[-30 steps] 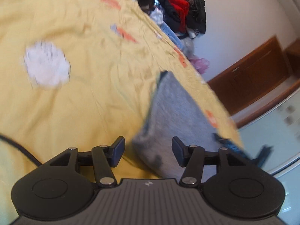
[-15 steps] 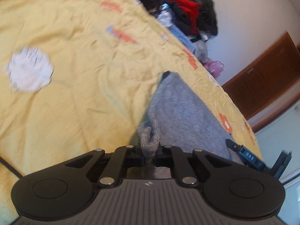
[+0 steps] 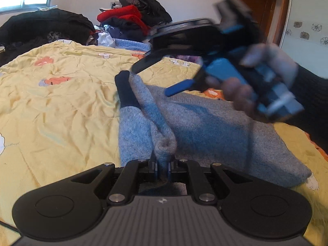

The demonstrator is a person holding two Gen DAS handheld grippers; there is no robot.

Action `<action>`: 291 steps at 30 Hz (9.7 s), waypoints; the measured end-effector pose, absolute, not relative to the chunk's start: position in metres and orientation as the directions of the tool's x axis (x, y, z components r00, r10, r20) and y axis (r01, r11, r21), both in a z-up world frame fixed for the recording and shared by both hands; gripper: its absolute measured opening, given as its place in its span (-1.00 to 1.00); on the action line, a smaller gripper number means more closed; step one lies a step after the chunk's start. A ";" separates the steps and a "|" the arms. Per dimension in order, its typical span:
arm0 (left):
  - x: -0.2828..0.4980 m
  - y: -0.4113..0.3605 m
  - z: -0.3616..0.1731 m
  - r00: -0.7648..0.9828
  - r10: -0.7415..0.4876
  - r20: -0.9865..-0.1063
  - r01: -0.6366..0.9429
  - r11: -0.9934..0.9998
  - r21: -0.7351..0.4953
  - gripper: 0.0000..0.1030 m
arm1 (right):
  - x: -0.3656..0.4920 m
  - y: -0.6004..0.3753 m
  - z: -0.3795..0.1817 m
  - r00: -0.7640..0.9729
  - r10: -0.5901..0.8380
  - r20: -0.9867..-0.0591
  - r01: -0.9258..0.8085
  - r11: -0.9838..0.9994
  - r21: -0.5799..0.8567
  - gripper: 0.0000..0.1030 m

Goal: Fold small clothes

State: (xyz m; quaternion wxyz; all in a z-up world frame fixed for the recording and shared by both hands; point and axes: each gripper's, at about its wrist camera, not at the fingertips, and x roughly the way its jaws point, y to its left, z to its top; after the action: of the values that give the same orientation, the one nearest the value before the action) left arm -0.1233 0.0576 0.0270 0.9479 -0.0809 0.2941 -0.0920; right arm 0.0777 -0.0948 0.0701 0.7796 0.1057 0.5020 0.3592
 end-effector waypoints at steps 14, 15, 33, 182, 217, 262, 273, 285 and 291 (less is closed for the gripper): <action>-0.117 0.064 0.018 0.797 -0.261 -0.544 0.154 0.960 -0.234 -0.84 | 0.103 -0.003 0.051 0.244 0.453 -0.857 -0.583 0.775 0.244 -0.21; -0.117 0.064 0.019 0.798 -0.261 -0.543 0.152 0.960 -0.237 -0.84 | 0.102 -0.006 0.051 0.256 0.450 -0.855 -0.596 0.770 0.226 -0.39; -0.119 -0.066 0.057 0.656 -0.593 -0.467 0.495 0.805 -0.328 -0.85 | 0.087 -0.246 0.119 0.390 0.568 -0.725 -0.490 0.794 0.359 -0.66; 0.096 -0.029 -0.011 0.449 -0.710 -0.543 0.169 0.664 -0.728 -0.29 | 0.001 -0.393 0.005 0.591 0.613 -0.525 -0.123 0.711 0.692 -0.24; -0.017 0.076 0.013 0.546 -0.565 -0.618 0.249 0.814 -0.525 -0.73 | -0.048 -0.296 0.036 0.461 0.670 -0.582 -0.311 0.736 0.601 -0.53; 0.026 -0.031 0.018 0.783 -0.197 -0.591 0.270 0.962 0.037 0.58 | 0.043 -0.242 0.035 0.652 0.344 -0.676 -0.175 0.935 0.308 0.16; 0.026 -0.019 0.011 0.779 -0.233 -0.582 0.258 0.965 -0.041 0.64 | 0.043 -0.244 0.027 0.649 0.322 -0.689 -0.118 0.937 0.328 0.42; -0.032 -0.012 0.035 0.786 -0.293 -0.544 0.329 0.944 -0.033 0.62 | -0.026 -0.242 0.076 0.772 0.337 -0.539 -0.206 0.935 0.288 0.40; -0.019 -0.018 0.008 0.734 -0.236 -0.636 0.302 0.953 -0.005 0.69 | -0.019 -0.232 0.036 0.635 0.404 -0.659 -0.223 0.912 0.345 0.41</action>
State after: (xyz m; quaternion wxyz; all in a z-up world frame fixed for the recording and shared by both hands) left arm -0.0188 -0.0180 0.0076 0.9300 0.0494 0.3343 -0.1449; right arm -0.0189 -0.2322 0.0358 0.8965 0.1163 0.3901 0.1747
